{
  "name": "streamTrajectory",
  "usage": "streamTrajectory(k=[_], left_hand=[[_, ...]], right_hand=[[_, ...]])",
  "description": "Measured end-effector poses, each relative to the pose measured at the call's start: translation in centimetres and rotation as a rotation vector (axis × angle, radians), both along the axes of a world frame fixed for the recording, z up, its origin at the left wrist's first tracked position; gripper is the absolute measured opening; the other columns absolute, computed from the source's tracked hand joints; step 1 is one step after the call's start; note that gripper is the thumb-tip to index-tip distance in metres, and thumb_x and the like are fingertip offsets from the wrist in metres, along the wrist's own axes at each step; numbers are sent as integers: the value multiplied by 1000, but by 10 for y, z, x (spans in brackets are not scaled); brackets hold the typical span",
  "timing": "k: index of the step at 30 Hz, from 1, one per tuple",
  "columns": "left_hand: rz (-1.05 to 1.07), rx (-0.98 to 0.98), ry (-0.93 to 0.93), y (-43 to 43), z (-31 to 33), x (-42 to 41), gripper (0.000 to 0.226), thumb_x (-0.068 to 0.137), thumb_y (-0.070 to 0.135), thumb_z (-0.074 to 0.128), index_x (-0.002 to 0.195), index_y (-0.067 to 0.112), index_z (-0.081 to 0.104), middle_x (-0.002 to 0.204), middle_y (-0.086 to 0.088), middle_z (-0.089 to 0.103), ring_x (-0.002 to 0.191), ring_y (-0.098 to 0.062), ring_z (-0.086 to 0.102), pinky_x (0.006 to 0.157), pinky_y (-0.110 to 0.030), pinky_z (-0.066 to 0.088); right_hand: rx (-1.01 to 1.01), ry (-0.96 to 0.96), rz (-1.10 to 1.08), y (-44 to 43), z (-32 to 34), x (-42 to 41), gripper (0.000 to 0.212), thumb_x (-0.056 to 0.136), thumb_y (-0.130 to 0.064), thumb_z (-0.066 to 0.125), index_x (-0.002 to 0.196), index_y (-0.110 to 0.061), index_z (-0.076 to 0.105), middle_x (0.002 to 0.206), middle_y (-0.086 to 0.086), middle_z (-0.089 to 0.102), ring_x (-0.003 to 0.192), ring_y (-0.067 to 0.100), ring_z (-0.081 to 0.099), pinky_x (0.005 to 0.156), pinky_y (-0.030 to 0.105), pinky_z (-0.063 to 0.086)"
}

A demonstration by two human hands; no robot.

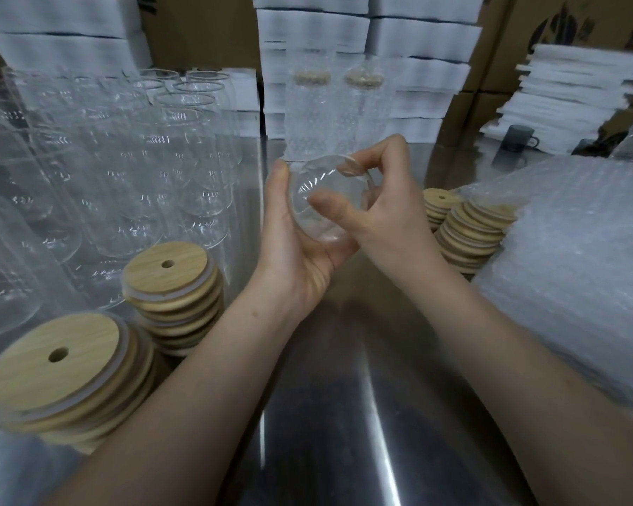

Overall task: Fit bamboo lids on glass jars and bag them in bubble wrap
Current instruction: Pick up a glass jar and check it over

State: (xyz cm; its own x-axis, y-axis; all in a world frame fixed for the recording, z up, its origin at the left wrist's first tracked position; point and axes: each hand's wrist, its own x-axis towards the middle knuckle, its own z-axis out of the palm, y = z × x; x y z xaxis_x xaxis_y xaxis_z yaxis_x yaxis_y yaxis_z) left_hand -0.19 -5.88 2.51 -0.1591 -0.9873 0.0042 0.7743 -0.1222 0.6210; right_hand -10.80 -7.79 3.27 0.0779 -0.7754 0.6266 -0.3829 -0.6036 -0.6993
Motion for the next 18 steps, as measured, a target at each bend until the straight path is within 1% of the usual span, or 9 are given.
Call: streamTrajectory(k=[4, 6, 8, 10, 12, 13, 15, 17, 18], left_hand=[[7, -26, -19, -2, 0, -2, 69, 98, 60, 32, 127, 1, 56, 110, -19, 68, 100, -29, 70, 68, -38, 60], [19, -36, -61, -3, -1, -2, 73, 99, 60, 28, 135, 2, 52, 125, -22, 63, 113, -32, 65, 71, -39, 59], [22, -39, -96, -5, -2, -1, 73, 99, 61, 27, 138, 4, 50, 134, -23, 58, 122, -34, 59, 75, -40, 59], [18, -19, -105, -6, -4, 0, 73, 98, 62, 29, 138, 6, 51, 135, -23, 57, 119, -34, 61, 74, -40, 58], [3, 8, -79, -6, -6, 1, 73, 97, 63, 32, 138, 5, 51, 138, -23, 54, 107, -31, 67, 70, -38, 58], [2, 17, -66, -7, -6, 2, 74, 97, 63, 34, 139, 5, 50, 141, -24, 51, 101, -30, 68, 69, -38, 58], [-7, 15, -61, -9, -8, 3, 76, 96, 64, 34, 142, 4, 44, 145, -25, 45, 100, -31, 68, 73, -42, 57], [-11, 20, -96, -11, -10, 4, 76, 94, 65, 37, 145, 9, 41, 145, -26, 44, 110, -35, 65, 84, -49, 56], [5, 31, -127, -13, -10, 4, 75, 92, 65, 40, 145, 12, 41, 143, -25, 46, 113, -38, 64, 84, -51, 55]], right_hand=[[-20, -34, -12, -4, -2, -1, 44, 72, -66, 58, 91, -29, 44, 86, -17, 54, 73, -5, 52, 67, 22, 42], [-59, -21, -25, -7, -3, -1, 40, 82, -59, 54, 93, -22, 45, 84, -17, 53, 74, 0, 55, 67, 23, 45], [-93, -13, -31, -9, -5, -1, 28, 92, -47, 49, 91, -20, 44, 82, -15, 54, 78, 5, 59, 70, 25, 47], [-121, -23, -27, -11, -8, 0, 27, 97, -41, 41, 89, -16, 44, 79, -6, 56, 85, 16, 64, 71, 32, 50], [-159, -27, -41, -11, -11, 1, 41, 98, -40, 34, 88, -2, 46, 79, 14, 58, 85, 32, 65, 71, 44, 49], [-173, -27, -52, -11, -12, 1, 45, 99, -39, 32, 88, 2, 46, 79, 18, 59, 83, 35, 65, 69, 46, 48], [-176, -31, -79, -12, -13, 1, 40, 101, -36, 30, 87, -3, 48, 80, 17, 64, 76, 33, 66, 65, 46, 50], [-130, -79, -96, -14, -13, -1, 29, 103, -32, 31, 84, -19, 49, 88, 13, 70, 72, 26, 66, 66, 40, 52], [-104, -98, -108, -15, -13, -3, 26, 102, -30, 33, 83, -24, 49, 91, 10, 71, 73, 22, 66, 69, 35, 51]])
